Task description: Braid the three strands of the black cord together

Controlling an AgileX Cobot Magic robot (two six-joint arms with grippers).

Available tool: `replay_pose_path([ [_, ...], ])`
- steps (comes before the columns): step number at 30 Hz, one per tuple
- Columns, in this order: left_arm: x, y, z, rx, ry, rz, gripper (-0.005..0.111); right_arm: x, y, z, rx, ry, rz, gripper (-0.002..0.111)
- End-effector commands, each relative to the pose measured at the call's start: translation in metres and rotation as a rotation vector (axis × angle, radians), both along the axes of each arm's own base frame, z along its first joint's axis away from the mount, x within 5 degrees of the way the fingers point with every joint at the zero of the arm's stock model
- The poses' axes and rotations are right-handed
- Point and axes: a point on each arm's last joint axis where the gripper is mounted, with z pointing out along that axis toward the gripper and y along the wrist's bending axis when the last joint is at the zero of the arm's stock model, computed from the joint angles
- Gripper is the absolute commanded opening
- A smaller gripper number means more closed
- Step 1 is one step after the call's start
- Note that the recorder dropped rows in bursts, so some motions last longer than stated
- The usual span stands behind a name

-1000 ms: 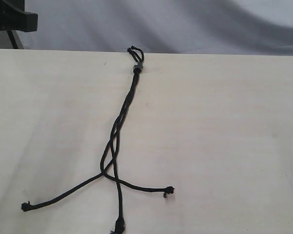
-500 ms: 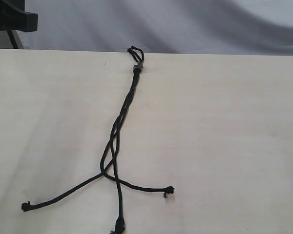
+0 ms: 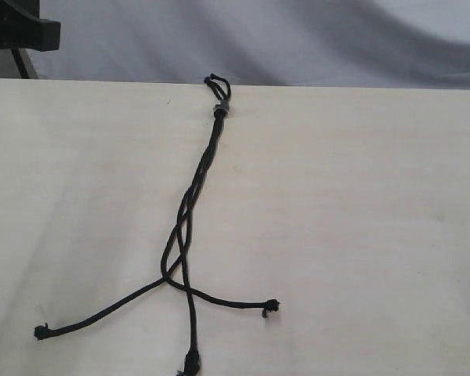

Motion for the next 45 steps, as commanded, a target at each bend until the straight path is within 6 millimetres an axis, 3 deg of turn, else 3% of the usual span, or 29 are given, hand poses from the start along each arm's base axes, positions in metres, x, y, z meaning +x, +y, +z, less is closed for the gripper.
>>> replay_pose_path([
  [1,-0.002,-0.001,0.001,-0.020,-0.007,-0.001,0.000,0.000,0.000,-0.001,-0.006,0.001,-0.004,0.000],
  [21,-0.007,0.001,0.000,0.004,-0.018,-0.002,0.000,0.000,0.000,-0.001,-0.006,0.001,-0.004,0.000],
  [24,-0.028,0.007,0.001,0.036,-0.061,-0.010,0.000,0.000,0.000,-0.001,-0.006,0.001,-0.004,0.000],
  [29,-0.081,0.018,-0.006,0.049,-0.184,-0.024,0.000,0.000,0.000,-0.001,-0.006,0.001,-0.004,0.000],
  [34,-0.134,0.034,-0.029,0.025,-0.362,0.011,0.000,0.000,0.000,-0.001,-0.006,0.001,-0.004,0.000],
  [39,-0.162,0.052,-0.061,0.041,-0.409,0.190,0.000,0.000,0.000,-0.001,-0.006,0.001,-0.004,0.000],
  [45,-0.173,0.063,-0.092,0.071,-0.396,0.354,0.000,0.000,0.000,-0.001,-0.006,0.001,0.000,0.000],
])
